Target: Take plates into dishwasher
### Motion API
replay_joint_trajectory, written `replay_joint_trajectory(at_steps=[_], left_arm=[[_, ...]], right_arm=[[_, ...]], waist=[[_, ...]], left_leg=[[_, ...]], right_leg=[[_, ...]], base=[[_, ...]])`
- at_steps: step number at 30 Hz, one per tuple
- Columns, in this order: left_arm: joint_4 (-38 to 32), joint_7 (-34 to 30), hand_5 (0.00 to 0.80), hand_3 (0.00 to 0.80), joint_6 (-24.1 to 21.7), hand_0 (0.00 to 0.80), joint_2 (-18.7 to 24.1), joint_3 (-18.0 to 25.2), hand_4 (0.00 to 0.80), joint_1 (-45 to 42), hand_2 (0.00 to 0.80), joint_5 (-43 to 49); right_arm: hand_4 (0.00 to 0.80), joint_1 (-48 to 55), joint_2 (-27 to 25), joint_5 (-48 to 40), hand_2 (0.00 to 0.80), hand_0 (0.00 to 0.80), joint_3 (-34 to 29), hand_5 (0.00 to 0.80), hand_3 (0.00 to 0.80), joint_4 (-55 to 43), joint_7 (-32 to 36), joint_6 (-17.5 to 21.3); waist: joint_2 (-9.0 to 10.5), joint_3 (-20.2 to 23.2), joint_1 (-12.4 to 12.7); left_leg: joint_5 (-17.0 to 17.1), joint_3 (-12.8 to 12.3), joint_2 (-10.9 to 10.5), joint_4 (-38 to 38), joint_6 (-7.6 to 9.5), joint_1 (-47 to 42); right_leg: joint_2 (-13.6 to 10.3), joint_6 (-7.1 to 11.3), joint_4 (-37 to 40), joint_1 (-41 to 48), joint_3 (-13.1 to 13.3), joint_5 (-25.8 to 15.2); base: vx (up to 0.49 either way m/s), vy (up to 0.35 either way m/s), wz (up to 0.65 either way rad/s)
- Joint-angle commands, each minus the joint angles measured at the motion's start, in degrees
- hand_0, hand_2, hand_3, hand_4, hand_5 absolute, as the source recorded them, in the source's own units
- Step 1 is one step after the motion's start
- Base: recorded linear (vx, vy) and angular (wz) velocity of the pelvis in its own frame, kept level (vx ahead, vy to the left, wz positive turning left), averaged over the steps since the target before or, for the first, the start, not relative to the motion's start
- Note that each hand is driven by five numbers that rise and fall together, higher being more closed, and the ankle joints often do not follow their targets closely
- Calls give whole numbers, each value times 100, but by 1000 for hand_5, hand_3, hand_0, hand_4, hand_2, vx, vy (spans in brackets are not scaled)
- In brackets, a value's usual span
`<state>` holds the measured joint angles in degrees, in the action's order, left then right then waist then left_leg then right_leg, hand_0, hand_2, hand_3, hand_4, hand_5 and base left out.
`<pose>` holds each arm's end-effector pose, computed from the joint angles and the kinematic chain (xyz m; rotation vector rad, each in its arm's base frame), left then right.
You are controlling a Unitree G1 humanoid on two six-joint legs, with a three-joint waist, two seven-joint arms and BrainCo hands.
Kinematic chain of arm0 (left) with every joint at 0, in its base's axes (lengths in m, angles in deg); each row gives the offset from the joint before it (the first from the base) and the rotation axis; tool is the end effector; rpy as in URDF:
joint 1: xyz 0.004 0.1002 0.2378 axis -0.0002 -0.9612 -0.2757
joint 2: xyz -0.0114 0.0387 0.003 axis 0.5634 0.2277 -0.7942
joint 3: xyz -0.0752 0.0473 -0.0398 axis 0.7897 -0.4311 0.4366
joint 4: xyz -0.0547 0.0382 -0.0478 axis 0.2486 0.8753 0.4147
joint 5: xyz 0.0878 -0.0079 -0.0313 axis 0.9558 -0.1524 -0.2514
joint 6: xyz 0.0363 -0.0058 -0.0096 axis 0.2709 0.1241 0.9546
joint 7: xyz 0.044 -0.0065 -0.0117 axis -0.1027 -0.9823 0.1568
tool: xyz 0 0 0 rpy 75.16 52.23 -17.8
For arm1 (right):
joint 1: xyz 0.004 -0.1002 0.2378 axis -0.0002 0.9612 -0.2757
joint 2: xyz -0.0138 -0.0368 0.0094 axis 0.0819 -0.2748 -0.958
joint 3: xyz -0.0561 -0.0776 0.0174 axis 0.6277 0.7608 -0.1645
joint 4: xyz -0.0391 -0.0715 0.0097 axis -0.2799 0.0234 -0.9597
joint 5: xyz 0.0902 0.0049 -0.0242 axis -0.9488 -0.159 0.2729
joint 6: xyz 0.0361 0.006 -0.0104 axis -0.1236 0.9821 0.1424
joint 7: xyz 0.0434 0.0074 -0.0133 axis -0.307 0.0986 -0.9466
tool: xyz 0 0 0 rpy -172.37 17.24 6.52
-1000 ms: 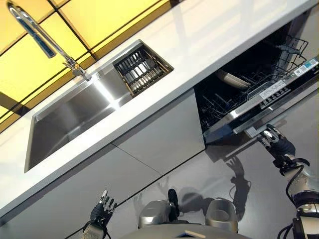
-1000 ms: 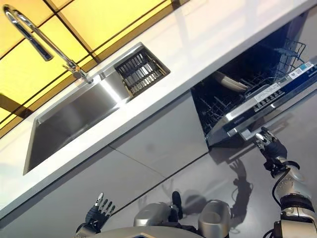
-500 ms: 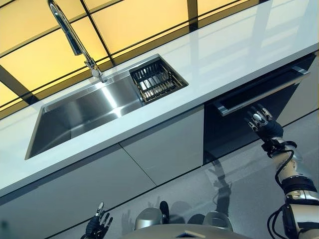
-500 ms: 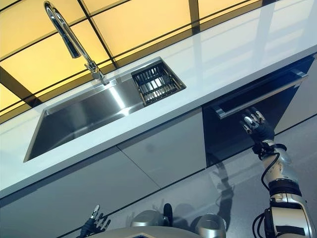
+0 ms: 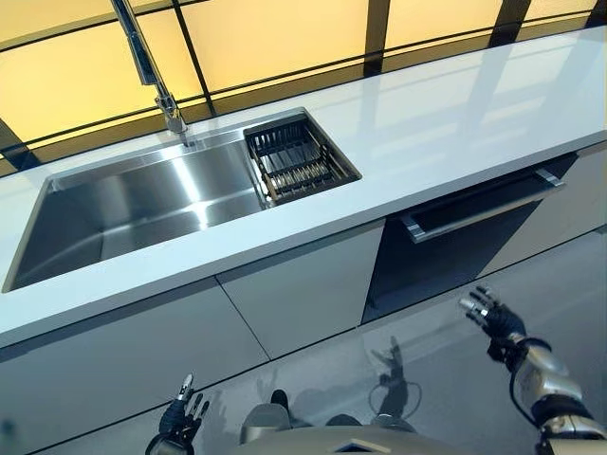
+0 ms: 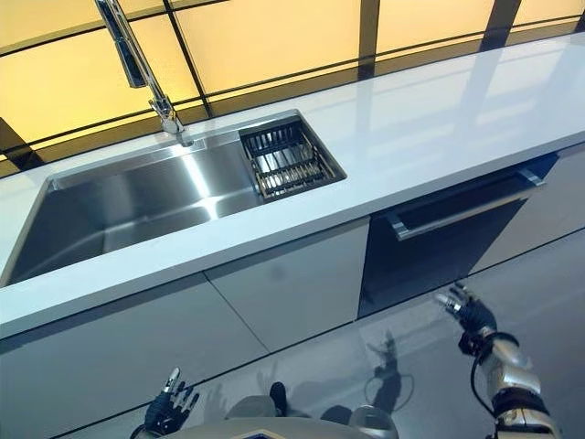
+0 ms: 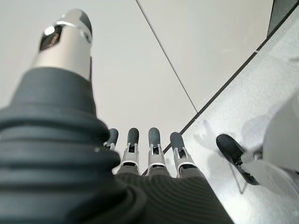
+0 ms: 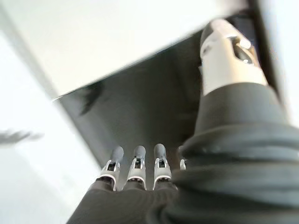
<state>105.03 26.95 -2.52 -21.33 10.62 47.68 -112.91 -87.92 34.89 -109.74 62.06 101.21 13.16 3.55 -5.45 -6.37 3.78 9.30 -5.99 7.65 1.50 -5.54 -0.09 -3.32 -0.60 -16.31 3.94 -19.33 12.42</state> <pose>0.0493 0.2373 -0.0972 -0.8450 0.7749 0.6776 0.1388 -0.3186 -0.0249 -0.0360 0.6735 -0.1478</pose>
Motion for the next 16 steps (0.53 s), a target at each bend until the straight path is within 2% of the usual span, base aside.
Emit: replay_joint_trajectory(at_steps=[1,6,9,16], left_arm=[[-252,123,0,0,-175,0,112,-227,0,467,0,-226],[-254,203,0,0,-171,0,-10,-476,0,693,0,-304],[-233,210,0,0,-137,0,-161,-656,0,807,0,-232],[-120,-37,0,0,20,0,-424,-966,0,931,0,-52]], right_arm=[[0,-368,262,793,0,0,269,0,0,-199,-324,652],[0,-160,616,1599,0,0,888,0,0,-476,-1197,959],[0,-108,933,1561,0,0,1140,0,0,-652,-1428,1023],[0,-8,1308,1781,0,0,1557,0,0,-811,-1248,1071]], waist=[[341,-222,-44],[440,-166,-73],[454,-156,-84],[446,-132,-70]], left_leg=[[90,-172,-162,142,-144,148],[43,-79,-199,104,-112,185],[26,-27,-243,72,-85,209],[-43,5,-348,14,-21,281]], right_leg=[[280,20,1098,696,351,-389],[282,44,1117,675,369,-414],[291,51,1117,689,406,-417],[250,86,1085,738,469,-394]], base=[[-61,44,6],[-49,51,13],[-13,76,16],[3,76,10]])
